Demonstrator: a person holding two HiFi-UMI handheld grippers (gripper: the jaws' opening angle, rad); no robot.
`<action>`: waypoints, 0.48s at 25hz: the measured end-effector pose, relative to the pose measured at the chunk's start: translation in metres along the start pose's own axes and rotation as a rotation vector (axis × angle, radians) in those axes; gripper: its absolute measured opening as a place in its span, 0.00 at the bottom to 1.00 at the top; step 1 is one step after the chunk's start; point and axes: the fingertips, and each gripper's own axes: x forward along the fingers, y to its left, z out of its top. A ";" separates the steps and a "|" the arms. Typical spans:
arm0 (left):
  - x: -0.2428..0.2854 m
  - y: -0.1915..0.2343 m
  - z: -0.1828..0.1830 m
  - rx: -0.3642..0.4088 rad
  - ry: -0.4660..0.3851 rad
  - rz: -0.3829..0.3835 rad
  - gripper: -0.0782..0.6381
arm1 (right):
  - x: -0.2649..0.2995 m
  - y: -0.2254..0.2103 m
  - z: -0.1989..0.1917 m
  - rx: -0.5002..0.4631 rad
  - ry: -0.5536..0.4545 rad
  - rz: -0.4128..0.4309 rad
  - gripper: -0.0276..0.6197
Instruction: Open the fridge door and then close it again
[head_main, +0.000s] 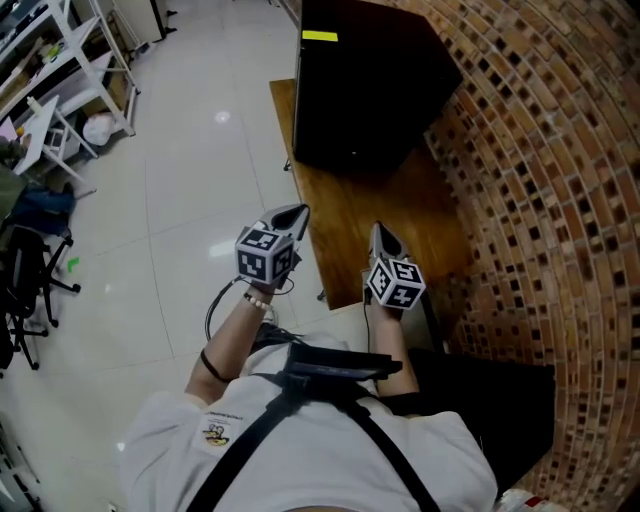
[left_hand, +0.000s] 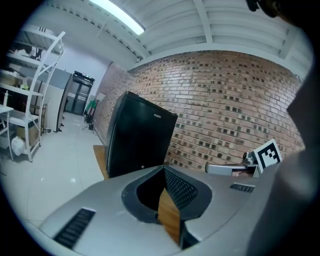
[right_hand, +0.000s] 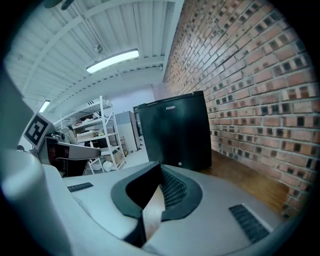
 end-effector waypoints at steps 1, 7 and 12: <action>0.003 -0.008 -0.001 0.005 0.001 0.002 0.11 | -0.005 -0.005 0.000 0.000 0.000 0.006 0.05; 0.003 -0.033 -0.005 0.020 -0.006 0.023 0.11 | -0.020 -0.022 0.004 -0.008 -0.005 0.026 0.05; 0.000 -0.038 -0.002 0.035 -0.008 0.037 0.11 | -0.023 -0.020 0.004 0.035 0.002 0.067 0.05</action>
